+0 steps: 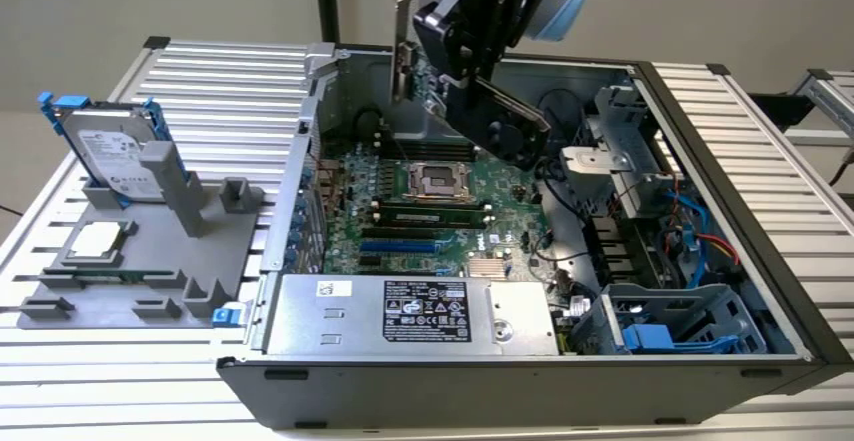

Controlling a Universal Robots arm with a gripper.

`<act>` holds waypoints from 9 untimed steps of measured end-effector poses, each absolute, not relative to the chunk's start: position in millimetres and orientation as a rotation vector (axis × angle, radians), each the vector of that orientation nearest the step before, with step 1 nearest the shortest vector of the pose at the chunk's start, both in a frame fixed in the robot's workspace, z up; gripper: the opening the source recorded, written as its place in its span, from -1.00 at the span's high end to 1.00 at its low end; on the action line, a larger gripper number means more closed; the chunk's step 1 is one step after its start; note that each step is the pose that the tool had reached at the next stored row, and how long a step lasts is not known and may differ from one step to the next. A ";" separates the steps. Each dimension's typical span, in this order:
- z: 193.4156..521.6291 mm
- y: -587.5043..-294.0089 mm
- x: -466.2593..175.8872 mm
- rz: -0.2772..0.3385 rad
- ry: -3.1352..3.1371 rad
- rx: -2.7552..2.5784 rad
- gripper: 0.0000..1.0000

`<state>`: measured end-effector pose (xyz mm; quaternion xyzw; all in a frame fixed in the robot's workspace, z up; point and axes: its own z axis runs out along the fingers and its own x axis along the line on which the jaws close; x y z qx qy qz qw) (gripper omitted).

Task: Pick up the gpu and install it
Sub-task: 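Insert the gpu into the slot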

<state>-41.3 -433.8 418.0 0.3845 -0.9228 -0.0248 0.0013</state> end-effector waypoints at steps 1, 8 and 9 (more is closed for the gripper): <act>418.0 -433.8 -41.3 -0.078 -2.890 1.221 1.00; 418.0 -433.8 -41.3 -0.078 -2.844 1.322 1.00; 418.0 -433.8 -41.3 -0.078 -2.837 1.336 1.00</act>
